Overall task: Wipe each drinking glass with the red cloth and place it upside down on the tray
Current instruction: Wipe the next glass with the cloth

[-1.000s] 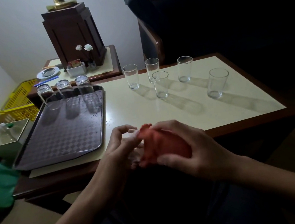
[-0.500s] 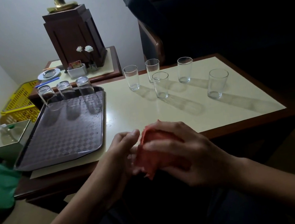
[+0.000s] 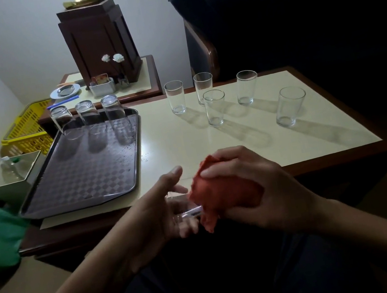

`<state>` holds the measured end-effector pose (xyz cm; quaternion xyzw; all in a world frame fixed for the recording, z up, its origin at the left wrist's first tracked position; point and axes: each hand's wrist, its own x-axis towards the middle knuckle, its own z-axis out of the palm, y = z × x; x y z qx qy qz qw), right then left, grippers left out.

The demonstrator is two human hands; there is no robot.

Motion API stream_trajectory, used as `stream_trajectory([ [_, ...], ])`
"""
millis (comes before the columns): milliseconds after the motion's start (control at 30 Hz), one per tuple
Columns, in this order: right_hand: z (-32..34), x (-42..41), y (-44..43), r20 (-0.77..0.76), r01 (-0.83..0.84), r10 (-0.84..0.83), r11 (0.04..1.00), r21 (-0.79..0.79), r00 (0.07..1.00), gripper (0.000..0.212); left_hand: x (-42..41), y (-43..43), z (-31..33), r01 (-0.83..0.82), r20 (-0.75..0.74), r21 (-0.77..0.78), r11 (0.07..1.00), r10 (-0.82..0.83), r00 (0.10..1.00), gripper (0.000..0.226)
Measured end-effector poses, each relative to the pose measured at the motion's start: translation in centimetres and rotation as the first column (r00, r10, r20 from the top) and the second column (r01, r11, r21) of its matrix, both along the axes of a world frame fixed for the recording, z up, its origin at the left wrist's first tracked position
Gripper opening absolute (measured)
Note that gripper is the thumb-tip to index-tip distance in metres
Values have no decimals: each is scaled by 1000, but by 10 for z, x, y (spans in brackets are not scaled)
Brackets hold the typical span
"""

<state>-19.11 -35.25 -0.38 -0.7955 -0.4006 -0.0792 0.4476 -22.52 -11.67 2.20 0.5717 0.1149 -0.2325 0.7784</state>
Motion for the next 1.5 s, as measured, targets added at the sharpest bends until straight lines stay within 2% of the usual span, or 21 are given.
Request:
stream_trajectory([
  [100, 3, 3, 5, -727, 57, 227, 938, 343, 648, 56, -6, -2, -1, 12, 321, 306, 952, -115, 940, 46],
  [200, 2, 7, 6, -883, 141, 343, 905, 402, 322, 67, -6, 2, -4, -5, 450, 366, 931, -172, 876, 47],
  [267, 8, -1, 8, -797, 52, 235, 948, 315, 557, 63, 0, 2, -6, -18, 324, 184, 983, -43, 945, 49],
  [333, 10, -8, 8, -328, 8, 4, 999, 36, 945, 65, 4, 2, -6, 11, 81, -8, 1000, -11, 997, 58],
  [367, 9, -9, 6, -65, 18, -23, 997, -76, 998, 68, 4, 1, -5, 65, -8, -36, 997, -65, 998, 57],
  [433, 2, -4, 3, 22, 18, -15, 994, -111, 1000, 70, 2, 1, -6, 155, -47, -3, 988, -154, 987, 58],
  [500, 3, 0, 1, -360, -23, 44, 998, 63, 932, 62, 2, 3, -10, 138, 118, 212, 968, -165, 979, 61],
  [600, -1, 5, 5, -779, -32, 219, 968, 248, 587, 54, 4, 11, -7, 28, 464, 456, 889, -264, 846, 55],
  [667, 0, 0, 5, -674, -57, 181, 978, 203, 716, 57, 8, 11, -7, 41, 369, 323, 946, -166, 915, 40],
  [733, 3, -1, 5, -153, -9, 2, 999, -43, 988, 65, 9, 8, -7, 75, 109, 114, 991, -87, 990, 40],
  [800, -3, 1, 2, 238, 12, 25, 988, -151, 971, 68, 8, 6, -7, 140, -19, 47, 989, -139, 990, 45],
  [900, -10, 2, 3, -82, 44, -42, 999, 18, 996, 65, 5, 8, -11, 100, 239, 232, 968, -156, 958, 40],
  [1000, -6, 0, 9, -618, 41, 133, 965, 259, 775, 61, 6, 14, -12, 39, 426, 331, 943, -186, 885, 41],
  [1100, 0, -4, 9, 11, 16, -15, 999, -39, 1000, 61, 10, 13, -9, 83, 83, 79, 993, -89, 993, 35],
  [1167, -5, -2, 4, 379, -48, 101, 988, -146, 920, 54, 10, 10, -9, 169, -103, 84, 982, -160, 982, 56],
  [1233, -9, -2, 5, 319, -21, 51, 995, -97, 946, 54, 8, 10, -14, 208, -15, 125, 970, -208, 978, 60],
  [1300, -15, -3, 8, -126, 20, -9, 996, 83, 992, 58, 8, 16, -15, 145, 251, 235, 961, -205, 946, 48],
  [1367, -11, -1, 10, -708, 124, 173, 930, 347, 684, 51, 9, 20, -13, 81, 406, 331, 940, -219, 887, 54],
  [1400, -8, -1, 12, -786, 148, 241, 910, 386, 569, 48, 10, 20, -15, 60, 408, 322, 945, -196, 892, 56],
  [1467, -6, -4, 14, -549, 62, 68, 975, 214, 833, 48, 9, 14, -14, 53, 264, 124, 991, -84, 961, 59],
  [1500, -5, -8, 16, -219, 61, -50, 997, 41, 975, 50, 8, 11, -15, 54, 128, -3, 999, -53, 990, 59],
])
